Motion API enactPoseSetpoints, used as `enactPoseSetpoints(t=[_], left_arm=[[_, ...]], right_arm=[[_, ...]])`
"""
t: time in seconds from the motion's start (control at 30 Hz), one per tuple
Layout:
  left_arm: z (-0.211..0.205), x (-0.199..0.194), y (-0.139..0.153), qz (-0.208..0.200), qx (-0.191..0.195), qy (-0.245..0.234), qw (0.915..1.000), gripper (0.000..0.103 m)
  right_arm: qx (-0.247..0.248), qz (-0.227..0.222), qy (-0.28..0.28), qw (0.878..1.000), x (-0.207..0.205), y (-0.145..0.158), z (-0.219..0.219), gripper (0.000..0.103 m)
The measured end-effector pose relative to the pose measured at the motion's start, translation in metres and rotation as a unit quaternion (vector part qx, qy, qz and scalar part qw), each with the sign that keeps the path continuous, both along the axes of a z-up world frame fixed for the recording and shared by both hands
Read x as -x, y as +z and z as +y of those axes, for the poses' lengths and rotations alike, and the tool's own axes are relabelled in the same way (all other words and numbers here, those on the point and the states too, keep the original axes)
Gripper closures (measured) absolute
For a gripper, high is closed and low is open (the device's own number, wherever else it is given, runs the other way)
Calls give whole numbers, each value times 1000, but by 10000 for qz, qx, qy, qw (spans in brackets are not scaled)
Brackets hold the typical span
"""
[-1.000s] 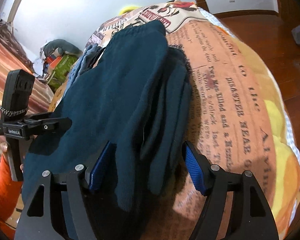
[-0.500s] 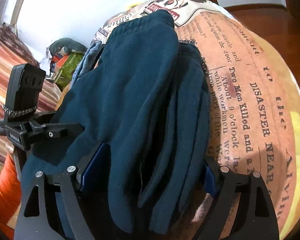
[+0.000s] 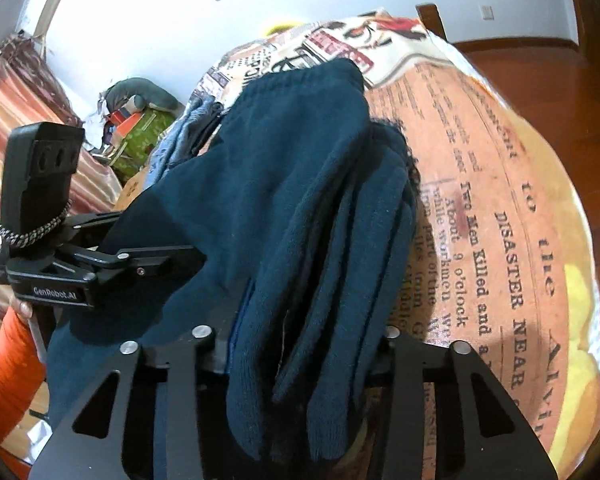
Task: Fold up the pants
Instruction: 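Lift the folded navy pants up with both grippers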
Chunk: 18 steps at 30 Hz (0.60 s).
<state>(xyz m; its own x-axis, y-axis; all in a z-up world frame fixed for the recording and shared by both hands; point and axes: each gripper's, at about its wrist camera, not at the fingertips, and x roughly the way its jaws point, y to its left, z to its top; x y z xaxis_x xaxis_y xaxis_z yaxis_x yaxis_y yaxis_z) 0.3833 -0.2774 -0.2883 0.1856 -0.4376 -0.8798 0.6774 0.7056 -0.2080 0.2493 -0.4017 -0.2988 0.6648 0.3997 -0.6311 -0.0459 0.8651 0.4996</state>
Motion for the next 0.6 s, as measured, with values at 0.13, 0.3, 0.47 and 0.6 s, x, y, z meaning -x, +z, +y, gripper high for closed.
enactPoseSetpoints(t=[0.13, 0.3, 0.47, 0.6], left_arm=[[1, 14, 23, -384, 58, -20, 9992, 56], [14, 28, 58, -685, 352, 71, 9970, 63], [32, 48, 96, -1103, 627, 182, 9917, 65], [52, 65, 124, -1502, 782, 353, 9849, 67]], right_arm=[[254, -275, 7, 9993, 9, 19, 8, 70], [513, -729, -5, 9960, 24, 49, 17, 71], [723, -1218, 23, 9899, 40, 85, 28, 72], [781, -1512, 99, 9854, 45, 110, 41, 73]])
